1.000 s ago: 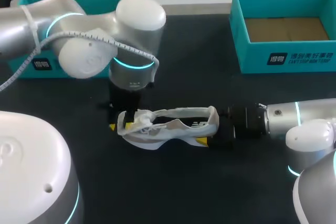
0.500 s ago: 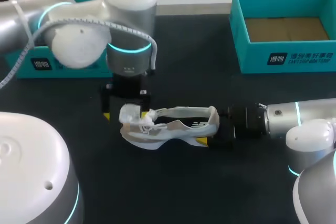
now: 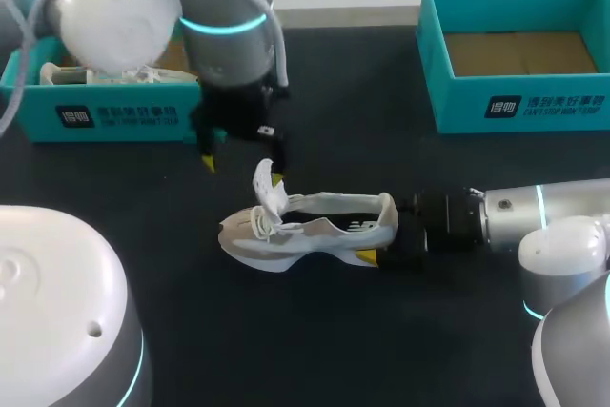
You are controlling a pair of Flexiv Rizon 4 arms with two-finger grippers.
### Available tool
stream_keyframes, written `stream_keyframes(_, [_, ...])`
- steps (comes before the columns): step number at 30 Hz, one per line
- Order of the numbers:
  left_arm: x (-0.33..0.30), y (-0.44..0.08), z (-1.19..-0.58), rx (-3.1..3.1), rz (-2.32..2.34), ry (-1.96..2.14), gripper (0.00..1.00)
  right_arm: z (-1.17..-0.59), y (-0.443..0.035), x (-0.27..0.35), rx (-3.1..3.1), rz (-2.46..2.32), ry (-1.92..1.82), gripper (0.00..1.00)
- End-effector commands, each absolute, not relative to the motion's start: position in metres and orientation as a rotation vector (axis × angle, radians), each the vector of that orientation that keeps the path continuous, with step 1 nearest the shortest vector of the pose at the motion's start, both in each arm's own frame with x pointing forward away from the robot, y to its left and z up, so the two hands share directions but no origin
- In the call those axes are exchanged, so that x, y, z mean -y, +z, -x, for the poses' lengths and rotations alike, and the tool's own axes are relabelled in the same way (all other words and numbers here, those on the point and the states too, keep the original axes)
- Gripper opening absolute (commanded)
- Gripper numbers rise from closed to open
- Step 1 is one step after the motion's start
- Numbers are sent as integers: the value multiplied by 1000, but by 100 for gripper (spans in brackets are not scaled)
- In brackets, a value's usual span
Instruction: Take the shoe out of the shoebox, open the shoe tongue, remove and reinsert the insole, then place the shoe into the shoebox
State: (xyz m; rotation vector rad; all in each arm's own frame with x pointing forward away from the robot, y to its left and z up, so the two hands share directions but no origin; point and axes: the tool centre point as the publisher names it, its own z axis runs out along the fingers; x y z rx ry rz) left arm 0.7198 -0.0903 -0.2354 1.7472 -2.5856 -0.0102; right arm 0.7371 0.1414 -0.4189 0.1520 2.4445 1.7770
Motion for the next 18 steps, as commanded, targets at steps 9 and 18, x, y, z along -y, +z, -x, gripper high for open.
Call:
stream_keyframes(9, [158, -189, -737, 2970, 284, 268, 0, -737, -422, -142, -2445, -153, 1774, 0])
stream_keyframes(18, [201, -187, -725, 2732, 562, 386, 0, -737, -422, -142, -2445, -153, 1774, 0])
